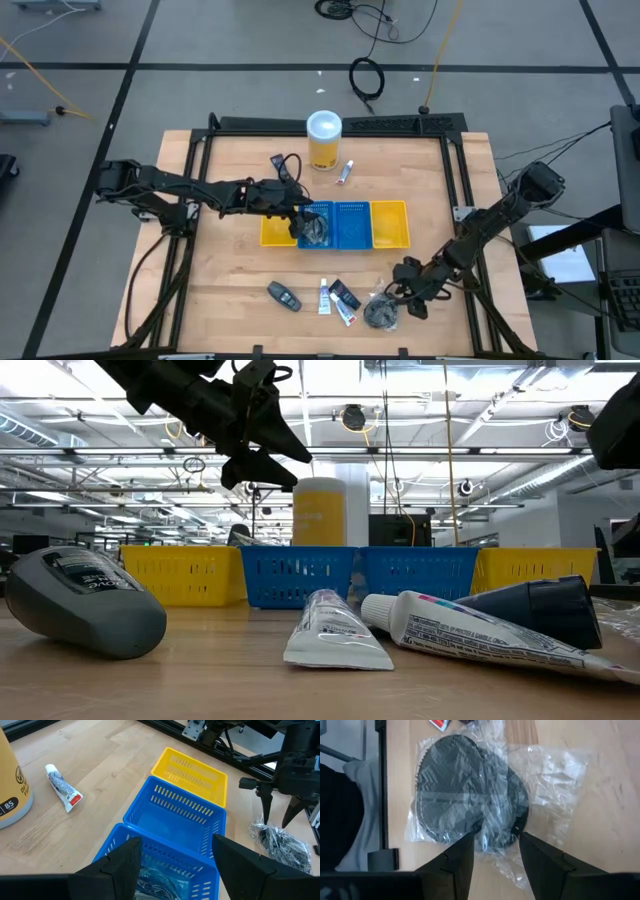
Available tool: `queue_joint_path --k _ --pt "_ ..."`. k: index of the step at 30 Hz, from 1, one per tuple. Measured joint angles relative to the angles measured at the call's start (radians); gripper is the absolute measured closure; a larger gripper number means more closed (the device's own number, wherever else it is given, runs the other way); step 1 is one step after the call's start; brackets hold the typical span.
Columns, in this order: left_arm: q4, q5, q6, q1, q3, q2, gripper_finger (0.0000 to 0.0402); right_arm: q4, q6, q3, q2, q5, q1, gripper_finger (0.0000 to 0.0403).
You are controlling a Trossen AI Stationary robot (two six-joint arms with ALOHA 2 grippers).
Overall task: Pick & Place Travel size toiletries
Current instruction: Put the black comb into the left blue bin
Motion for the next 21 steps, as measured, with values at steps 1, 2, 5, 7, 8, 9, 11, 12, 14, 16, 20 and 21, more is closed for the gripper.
queue_joint_path --k 1,2,5,7,8,9,11,12,14,16,20,21 --pt "0.000 0.000 0.000 0.000 0.000 0.000 0.0160 0.000 0.005 0.000 0.005 0.002 0.003 0.0250" --pt "0.000 0.000 0.000 0.000 0.000 0.000 0.0160 0.000 0.008 0.000 0.012 0.010 0.008 0.0250" --pt "0.000 0.000 0.000 0.000 0.000 0.000 0.0160 0.015 0.010 0.000 0.045 0.024 0.017 0.0250" --pt "-0.001 0.000 0.000 0.000 0.000 0.000 0.0160 0.033 0.018 0.001 0.064 0.024 0.020 0.0250" --pt "-0.001 0.000 0.000 0.000 0.000 0.000 0.0160 0.045 0.019 0.001 0.072 0.024 0.020 0.0250" --pt "-0.002 0.000 0.000 0.000 0.000 0.000 0.0160 0.056 0.019 0.002 0.079 0.024 0.020 0.0250" --pt "-0.003 0.000 0.000 0.000 0.000 0.000 0.0160 0.072 0.015 0.002 0.086 0.022 0.020 0.0254" --pt "-0.003 0.000 0.000 0.000 0.000 0.000 0.0160 0.073 0.012 0.002 0.087 0.022 0.020 0.0260" --pt "-0.003 0.000 0.000 0.000 0.000 0.000 0.0160 0.069 0.002 0.002 0.087 0.022 0.020 0.0284" --pt "-0.003 0.000 0.000 0.000 0.000 0.000 0.0160 0.068 -0.023 0.002 0.089 0.014 0.020 0.0323" --pt "-0.004 0.000 0.007 0.000 0.000 0.000 0.0160 0.063 -0.089 0.000 0.090 -0.001 0.020 0.0392" --pt "-0.004 0.000 0.008 0.000 0.000 0.000 0.0160 0.062 -0.090 0.000 0.090 0.008 0.020 0.0394"
